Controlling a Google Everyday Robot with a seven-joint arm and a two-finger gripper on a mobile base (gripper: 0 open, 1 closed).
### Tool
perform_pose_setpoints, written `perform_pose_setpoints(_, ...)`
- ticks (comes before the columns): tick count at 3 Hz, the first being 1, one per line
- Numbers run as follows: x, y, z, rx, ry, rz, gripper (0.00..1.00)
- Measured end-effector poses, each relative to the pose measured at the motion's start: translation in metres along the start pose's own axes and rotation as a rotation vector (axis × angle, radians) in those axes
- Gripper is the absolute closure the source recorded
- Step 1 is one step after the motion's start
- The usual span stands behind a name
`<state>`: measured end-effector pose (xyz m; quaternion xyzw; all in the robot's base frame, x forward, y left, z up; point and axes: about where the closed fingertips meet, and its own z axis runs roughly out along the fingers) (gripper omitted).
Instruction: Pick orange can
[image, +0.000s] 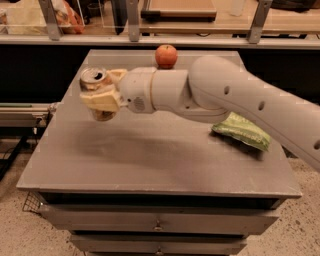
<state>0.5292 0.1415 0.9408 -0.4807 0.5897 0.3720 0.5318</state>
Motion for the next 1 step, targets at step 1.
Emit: perform_pose_setpoints(1, -0.0117, -0.017, -0.0207, 0.049, -0.022, -0.019, 1.0)
